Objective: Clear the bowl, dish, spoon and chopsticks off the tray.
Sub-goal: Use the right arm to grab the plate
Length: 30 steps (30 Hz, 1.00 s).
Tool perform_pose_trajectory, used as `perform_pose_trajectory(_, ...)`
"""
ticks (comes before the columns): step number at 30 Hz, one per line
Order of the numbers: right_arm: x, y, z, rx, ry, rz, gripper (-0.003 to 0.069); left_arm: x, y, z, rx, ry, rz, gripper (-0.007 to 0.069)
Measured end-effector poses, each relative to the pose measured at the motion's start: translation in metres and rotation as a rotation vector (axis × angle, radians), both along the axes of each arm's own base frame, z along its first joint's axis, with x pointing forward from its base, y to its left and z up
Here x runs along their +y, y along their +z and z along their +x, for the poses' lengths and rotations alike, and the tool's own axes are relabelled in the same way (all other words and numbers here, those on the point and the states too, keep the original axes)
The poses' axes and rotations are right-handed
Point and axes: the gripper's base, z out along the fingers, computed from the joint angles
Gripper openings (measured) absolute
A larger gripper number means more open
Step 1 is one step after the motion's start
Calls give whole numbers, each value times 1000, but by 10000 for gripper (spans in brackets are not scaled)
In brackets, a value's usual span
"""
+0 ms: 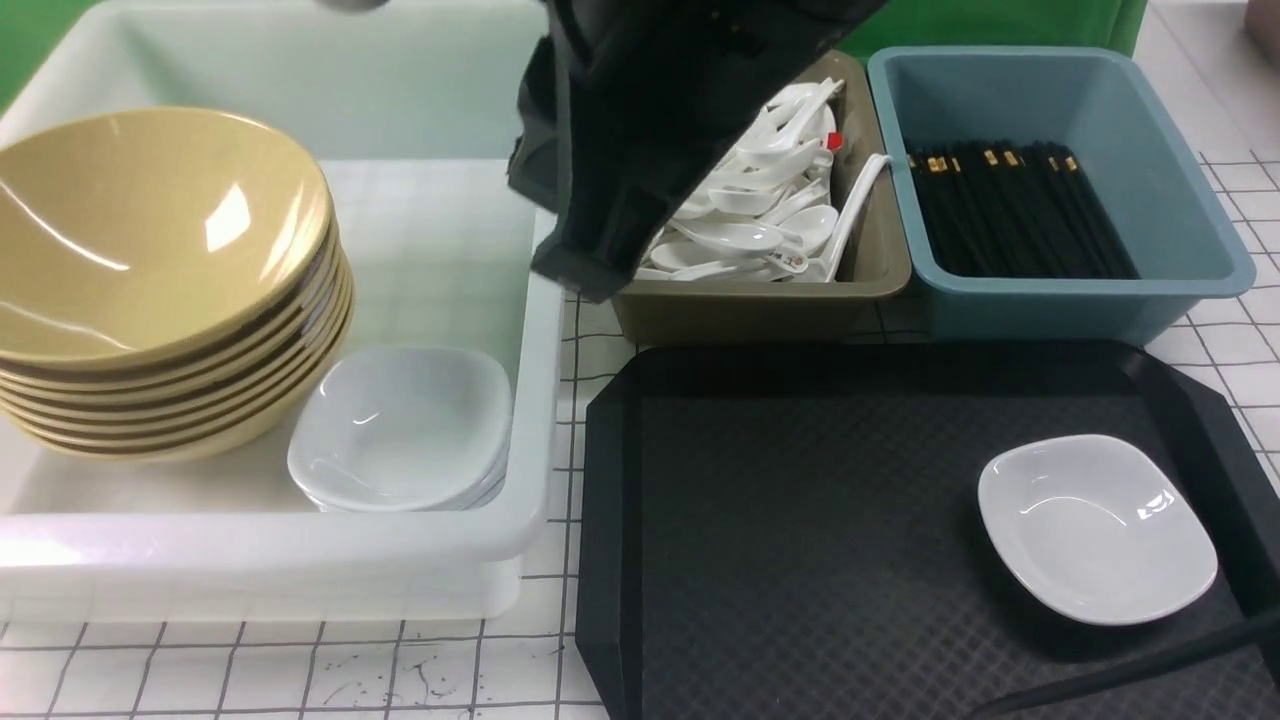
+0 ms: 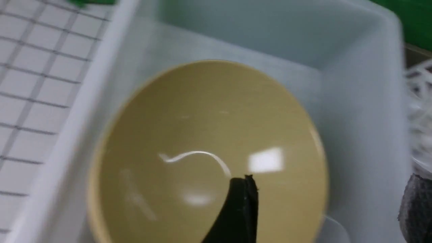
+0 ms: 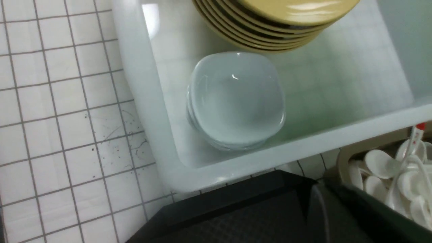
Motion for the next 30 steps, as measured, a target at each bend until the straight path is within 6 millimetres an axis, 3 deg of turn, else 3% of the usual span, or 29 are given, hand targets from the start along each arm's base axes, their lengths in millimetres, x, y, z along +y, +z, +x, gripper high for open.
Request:
perform_pose_trajectory(1, -3, 2, -1, -7, -13, 1, 69, -10, 0, 1, 1, -41, 1, 533)
perform_pose_trajectory(2, -8, 2, -2, -10, -37, -5, 70, -36, 0, 3, 9, -144, 9, 526)
perform_pose_trajectory(3, -9, 3, -3, -15, -39, -4, 71, -40, 0, 3, 11, -158, 11, 526)
perform_pose_trajectory(6, -29, -1, -14, 5, -99, -26, 74, -106, -10, 4, 66, -407, 73, 516)
perform_pose_trajectory(9, -43, -8, -22, 19, -138, -49, 76, -139, -19, 4, 104, -514, 102, 516)
perform_pose_trajectory(10, -51, -13, -25, 27, -165, -64, 76, -159, -26, 4, 127, -578, 122, 516)
perform_pose_trajectory(13, -84, -32, -34, 72, -285, -92, 77, -211, -49, 5, 174, -710, 168, 515)
perform_pose_trajectory(18, -145, -59, -45, 141, -501, -105, 78, -276, -89, 8, 205, -846, 205, 511)
perform_pose_trajectory(22, -198, -79, -69, 168, -676, -82, 78, -330, -129, 7, 236, -944, 233, 511)
perform_pose_trajectory(23, -199, -81, -69, 173, -683, -88, 78, -332, -131, 7, 238, -948, 234, 511)
perform_pose_trajectory(25, -226, -90, -85, 165, -779, -73, 78, -362, -149, 7, 256, -1000, 253, 511)
perform_pose_trajectory(27, -237, -92, -91, 152, -823, -66, 78, -373, -151, 9, 248, -1014, 254, 511)
perform_pose_trajectory(30, -265, -103, -107, 112, -959, -84, 78, -411, -164, 21, 230, -1053, 262, 511)
